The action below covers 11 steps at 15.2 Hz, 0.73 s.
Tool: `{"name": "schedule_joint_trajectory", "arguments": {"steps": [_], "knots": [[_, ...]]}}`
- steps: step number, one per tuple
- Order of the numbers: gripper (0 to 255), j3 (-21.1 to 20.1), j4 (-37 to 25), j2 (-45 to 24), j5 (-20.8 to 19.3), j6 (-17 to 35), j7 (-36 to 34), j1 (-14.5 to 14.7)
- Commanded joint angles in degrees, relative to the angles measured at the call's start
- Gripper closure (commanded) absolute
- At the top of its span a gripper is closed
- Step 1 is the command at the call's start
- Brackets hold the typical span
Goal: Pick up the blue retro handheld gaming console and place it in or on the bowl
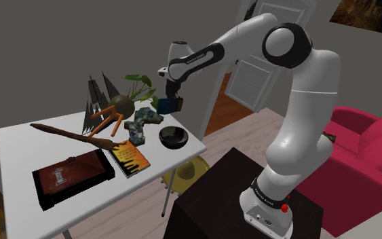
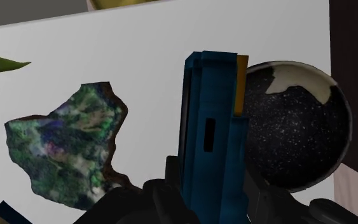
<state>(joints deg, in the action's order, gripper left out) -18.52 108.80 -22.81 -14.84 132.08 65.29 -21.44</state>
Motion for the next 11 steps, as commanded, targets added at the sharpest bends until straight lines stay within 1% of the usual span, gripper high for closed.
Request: {"name": "schedule_joint_trajectory", "arguments": {"steps": [1,5,6,11], "knots": [[255,-0.75,6.2,4.44,0.97,1.95,-0.38,-0.56],[255,-2.25,17.08,12.75,3.68,5.02,-0.4,-1.27],[255,-2.91,21.25,16.19,5.15,6.02,-0.15,-1.41],[255,-2.26,22.03,13.2,2.85,9.46,-1.94,-0.99]]}}
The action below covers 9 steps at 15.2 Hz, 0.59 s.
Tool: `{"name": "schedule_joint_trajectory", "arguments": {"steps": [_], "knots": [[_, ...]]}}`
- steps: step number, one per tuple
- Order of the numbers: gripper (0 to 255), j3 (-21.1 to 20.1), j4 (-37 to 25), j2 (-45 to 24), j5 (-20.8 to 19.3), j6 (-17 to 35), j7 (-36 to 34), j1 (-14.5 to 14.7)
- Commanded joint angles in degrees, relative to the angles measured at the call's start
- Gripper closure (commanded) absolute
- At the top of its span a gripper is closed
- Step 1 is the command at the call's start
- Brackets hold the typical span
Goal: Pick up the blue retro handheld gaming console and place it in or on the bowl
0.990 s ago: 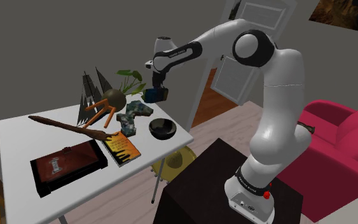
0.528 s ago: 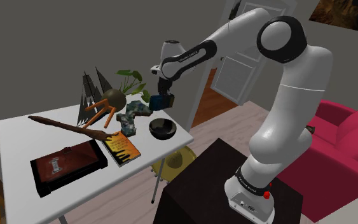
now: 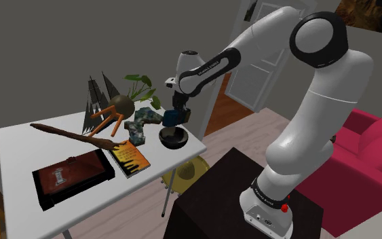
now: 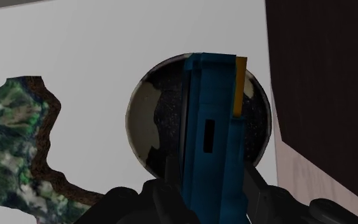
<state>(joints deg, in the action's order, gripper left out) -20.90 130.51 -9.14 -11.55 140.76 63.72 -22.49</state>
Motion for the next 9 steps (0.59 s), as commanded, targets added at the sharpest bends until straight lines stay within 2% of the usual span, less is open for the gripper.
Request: {"name": "schedule_joint_trajectory", "arguments": {"steps": [1,9], "knots": [[255,0.26,0.43,-1.09,-0.95,1.45,-0.76,0.15],[255,1.95,0.84,-6.4,-5.29,6.62,-4.11,1.23]]}}
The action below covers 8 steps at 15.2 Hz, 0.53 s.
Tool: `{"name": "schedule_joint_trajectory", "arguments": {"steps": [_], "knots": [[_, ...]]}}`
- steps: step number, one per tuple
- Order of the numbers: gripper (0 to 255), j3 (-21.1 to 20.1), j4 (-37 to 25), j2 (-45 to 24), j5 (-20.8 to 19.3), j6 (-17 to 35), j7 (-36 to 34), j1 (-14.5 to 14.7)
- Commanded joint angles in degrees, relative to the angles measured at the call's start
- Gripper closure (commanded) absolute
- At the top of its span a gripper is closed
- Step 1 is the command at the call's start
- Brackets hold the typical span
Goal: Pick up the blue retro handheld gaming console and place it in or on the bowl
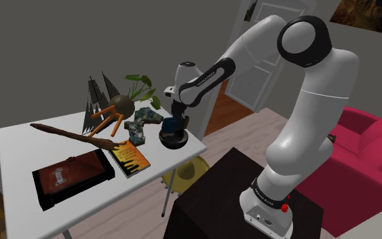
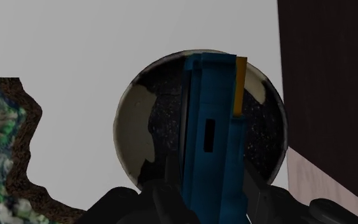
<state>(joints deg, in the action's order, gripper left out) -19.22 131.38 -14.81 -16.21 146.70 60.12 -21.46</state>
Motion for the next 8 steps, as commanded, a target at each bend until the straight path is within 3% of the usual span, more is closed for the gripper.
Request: {"name": "schedule_joint_trajectory", "arguments": {"steps": [1,8], "knots": [[255,0.54,-0.04,-1.43,-1.19,1.31,-0.95,0.38],[255,0.95,-0.07,-2.37,-1.95,2.14,-1.54,0.67]]}}
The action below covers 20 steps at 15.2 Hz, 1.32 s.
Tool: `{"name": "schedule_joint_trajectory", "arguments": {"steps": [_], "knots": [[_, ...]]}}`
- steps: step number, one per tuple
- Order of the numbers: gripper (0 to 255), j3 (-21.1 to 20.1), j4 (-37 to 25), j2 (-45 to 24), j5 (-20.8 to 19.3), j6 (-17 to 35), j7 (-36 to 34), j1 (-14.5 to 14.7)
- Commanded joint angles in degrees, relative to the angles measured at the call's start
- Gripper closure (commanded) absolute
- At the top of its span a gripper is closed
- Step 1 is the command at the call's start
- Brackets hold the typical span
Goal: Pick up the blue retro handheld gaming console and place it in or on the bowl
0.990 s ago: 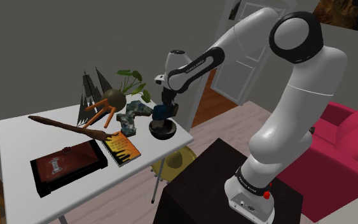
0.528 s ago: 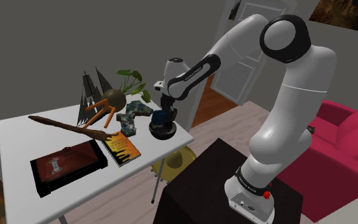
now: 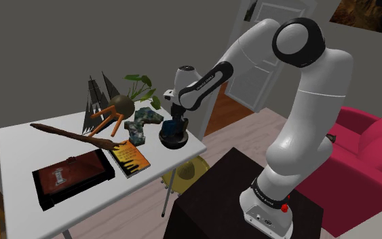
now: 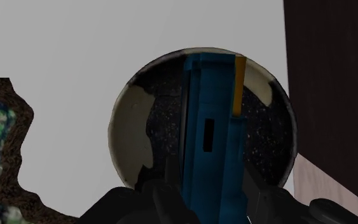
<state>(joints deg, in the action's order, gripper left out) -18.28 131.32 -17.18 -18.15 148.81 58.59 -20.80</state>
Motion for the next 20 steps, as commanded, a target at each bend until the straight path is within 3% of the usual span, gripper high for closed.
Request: {"name": "schedule_joint_trajectory", "arguments": {"steps": [1,2,3,8,12,20], "knots": [[255,0.01,-0.01,0.0,-0.02,0.03,-0.01,0.0],[255,0.01,-0.01,0.0,-0.02,0.03,-0.01,0.0],[0,0.01,-0.01,0.0,-0.01,0.02,-0.01,0.01],[0,0.0,-0.01,0.01,-0.01,0.02,-0.01,0.0],[0,-2.57,0.11,6.64,5.19,-5.9,3.62,-1.44],[0,-2.52,0.11,6.64,5.21,-5.89,3.63,-1.39]]}}
